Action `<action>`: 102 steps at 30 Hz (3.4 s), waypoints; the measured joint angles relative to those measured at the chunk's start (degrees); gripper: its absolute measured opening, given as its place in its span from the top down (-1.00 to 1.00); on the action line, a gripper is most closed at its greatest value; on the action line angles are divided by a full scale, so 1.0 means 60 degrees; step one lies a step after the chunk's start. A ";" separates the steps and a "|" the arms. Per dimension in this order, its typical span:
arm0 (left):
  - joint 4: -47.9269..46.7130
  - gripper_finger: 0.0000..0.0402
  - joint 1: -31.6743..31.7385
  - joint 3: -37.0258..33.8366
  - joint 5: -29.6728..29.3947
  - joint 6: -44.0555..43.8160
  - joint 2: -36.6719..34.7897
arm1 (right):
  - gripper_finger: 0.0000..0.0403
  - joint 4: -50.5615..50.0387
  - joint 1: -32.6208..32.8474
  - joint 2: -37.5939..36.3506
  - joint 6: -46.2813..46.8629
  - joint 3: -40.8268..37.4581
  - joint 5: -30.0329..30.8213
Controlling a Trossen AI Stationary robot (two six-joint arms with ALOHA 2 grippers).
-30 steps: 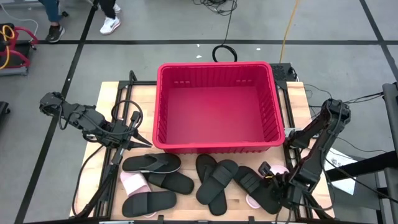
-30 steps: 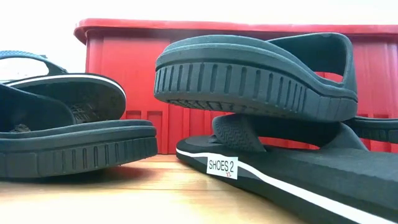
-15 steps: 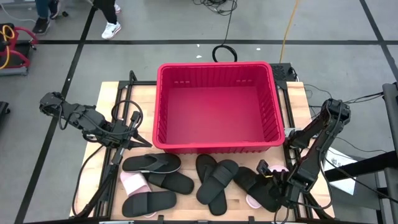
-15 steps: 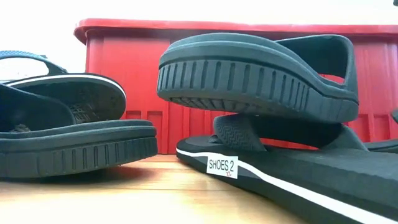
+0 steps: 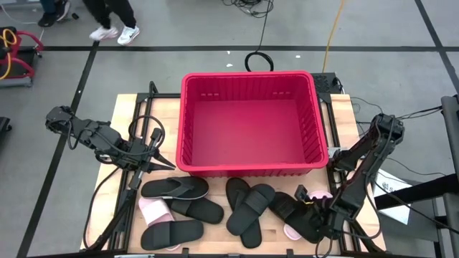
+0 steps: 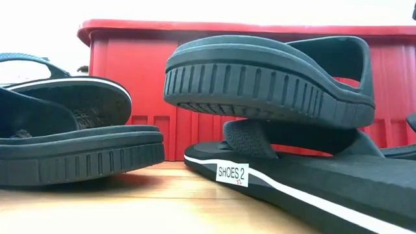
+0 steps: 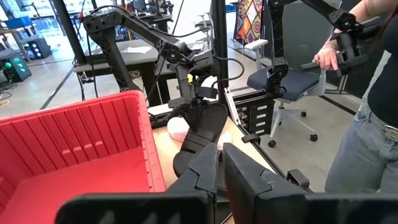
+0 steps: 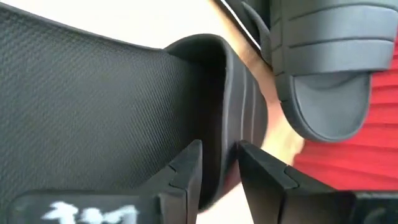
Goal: Pick and place slides into bin
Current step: Put the black slide into the red bin
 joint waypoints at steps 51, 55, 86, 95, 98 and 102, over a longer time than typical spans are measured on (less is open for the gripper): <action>0.0004 0.93 0.0001 -0.0004 0.0000 -0.0009 0.0000 | 1.00 0.0032 -0.0645 -0.0952 0.2526 0.0579 0.0241; 0.0004 0.98 0.0002 -0.0004 0.0000 0.0053 0.0000 | 1.00 -0.0057 -0.0641 -0.1088 0.2528 0.0802 -0.0355; -0.0095 0.99 0.0000 -0.0004 -0.0265 0.0126 0.0000 | 1.00 -0.0161 -0.0637 -0.1934 0.4012 0.0908 -0.2518; -0.0091 0.87 0.0055 -0.0004 -0.0415 0.0148 0.0000 | 1.00 0.0083 -0.0619 -0.2327 0.4272 0.0912 -0.2491; -0.0091 0.88 0.0055 -0.0004 -0.0419 0.0148 0.0000 | 1.00 0.0090 -0.0623 -0.2579 0.4316 0.0912 -0.2495; -0.0095 0.93 0.0055 -0.0004 -0.0419 0.0144 0.0000 | 1.00 0.0297 -0.0623 -0.3056 0.4299 0.0912 -0.2620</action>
